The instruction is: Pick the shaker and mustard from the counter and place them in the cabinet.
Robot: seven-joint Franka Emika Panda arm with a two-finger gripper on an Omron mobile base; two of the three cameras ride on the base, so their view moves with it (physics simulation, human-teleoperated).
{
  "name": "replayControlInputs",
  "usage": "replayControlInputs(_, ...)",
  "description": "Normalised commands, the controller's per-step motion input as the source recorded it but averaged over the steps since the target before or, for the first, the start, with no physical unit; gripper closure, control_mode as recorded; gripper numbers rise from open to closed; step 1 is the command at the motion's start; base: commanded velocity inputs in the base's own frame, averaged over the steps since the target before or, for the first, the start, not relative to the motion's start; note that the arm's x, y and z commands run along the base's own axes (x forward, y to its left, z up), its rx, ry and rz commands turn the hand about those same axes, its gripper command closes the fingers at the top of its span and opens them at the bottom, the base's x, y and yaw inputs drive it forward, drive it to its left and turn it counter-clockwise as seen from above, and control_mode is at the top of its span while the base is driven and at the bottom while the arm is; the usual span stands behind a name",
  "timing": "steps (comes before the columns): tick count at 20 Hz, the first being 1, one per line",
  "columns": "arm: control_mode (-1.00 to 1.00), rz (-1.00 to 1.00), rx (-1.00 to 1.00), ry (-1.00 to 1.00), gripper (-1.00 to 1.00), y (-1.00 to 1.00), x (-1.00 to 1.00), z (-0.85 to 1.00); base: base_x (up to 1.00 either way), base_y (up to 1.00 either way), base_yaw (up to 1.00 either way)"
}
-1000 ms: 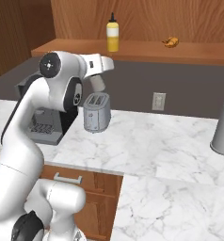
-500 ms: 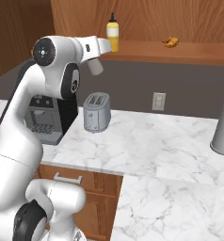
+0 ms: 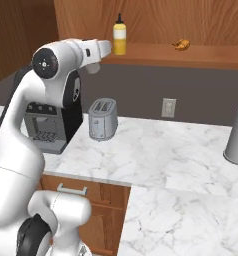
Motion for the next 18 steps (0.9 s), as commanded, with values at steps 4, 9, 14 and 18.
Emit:
replayControlInputs(4,-1.00,0.05,0.04,-0.04,1.00,0.10,0.06,0.09,0.00,0.00,0.00)
replayControlInputs(9,-1.00,0.06,0.10,0.00,1.00,0.00,0.12,0.18,0.00,0.00,0.00)
replayControlInputs(14,-1.00,0.07,0.14,0.05,1.00,0.00,0.13,0.13,0.00,0.00,0.00)
replayControlInputs(18,-1.00,0.08,0.06,0.10,1.00,0.04,0.02,0.00,0.00,0.00,0.00)
